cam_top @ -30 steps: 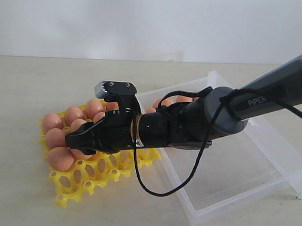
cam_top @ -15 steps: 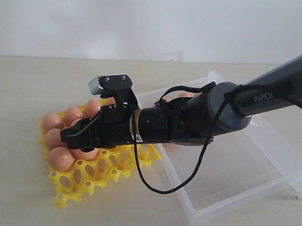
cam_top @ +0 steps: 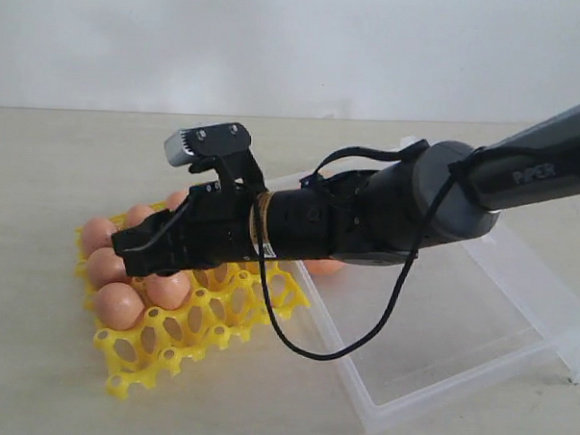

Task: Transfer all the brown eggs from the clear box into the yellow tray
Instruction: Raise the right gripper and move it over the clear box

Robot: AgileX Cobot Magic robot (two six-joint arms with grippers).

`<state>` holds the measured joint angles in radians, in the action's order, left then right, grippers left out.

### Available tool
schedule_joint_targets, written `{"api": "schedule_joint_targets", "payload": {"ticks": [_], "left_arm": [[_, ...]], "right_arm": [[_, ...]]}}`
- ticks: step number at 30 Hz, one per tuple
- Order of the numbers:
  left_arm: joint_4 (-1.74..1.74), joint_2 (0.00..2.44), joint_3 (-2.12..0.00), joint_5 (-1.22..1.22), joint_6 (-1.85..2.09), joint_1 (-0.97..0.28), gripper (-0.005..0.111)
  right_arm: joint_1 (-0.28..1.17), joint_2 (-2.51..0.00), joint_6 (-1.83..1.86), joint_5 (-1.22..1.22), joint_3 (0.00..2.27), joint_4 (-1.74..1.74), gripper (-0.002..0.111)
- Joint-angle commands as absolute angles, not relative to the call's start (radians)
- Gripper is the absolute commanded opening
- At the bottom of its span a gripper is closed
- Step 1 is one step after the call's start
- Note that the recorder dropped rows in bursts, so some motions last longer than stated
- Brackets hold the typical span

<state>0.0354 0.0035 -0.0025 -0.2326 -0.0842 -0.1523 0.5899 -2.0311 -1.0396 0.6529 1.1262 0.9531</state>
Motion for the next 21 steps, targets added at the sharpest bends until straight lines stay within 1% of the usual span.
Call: {"api": "schedule_joint_targets", "payload": {"ticks": [1, 2, 5, 8, 12, 16, 18, 21], "left_arm": [[0.034, 0.000, 0.000, -0.226, -0.086, -0.150, 0.004], [0.034, 0.000, 0.000, -0.226, -0.086, -0.150, 0.004], [0.034, 0.000, 0.000, -0.226, -0.086, -0.150, 0.004], [0.034, 0.000, 0.000, -0.226, -0.086, -0.150, 0.004], [0.034, 0.000, 0.000, -0.226, -0.086, -0.150, 0.004], [0.034, 0.000, 0.000, -0.226, -0.086, -0.150, 0.004], [0.034, 0.000, 0.000, -0.226, -0.086, -0.150, 0.004], [0.034, 0.000, 0.000, -0.226, -0.086, -0.150, 0.004]], "right_arm": [[0.587, -1.903, -0.925, 0.591, 1.130, 0.951, 0.011], [0.587, -1.870, -0.925, 0.545, 1.130, 0.959, 0.000], [0.589, -1.772, -0.927, 0.357, 1.130, 0.988, 0.000], [0.589, -1.684, -0.927, 0.104, 1.130, 1.020, 0.000], [0.589, -1.594, -0.842, -0.341, 1.130, 1.029, 0.000], [0.576, -1.581, -0.665, -0.782, 1.130, 1.017, 0.000], [0.539, -1.592, -0.579, -0.864, 1.130, 0.956, 0.000], [0.430, -1.606, -0.460, -0.846, 1.134, 0.761, 0.000]]}}
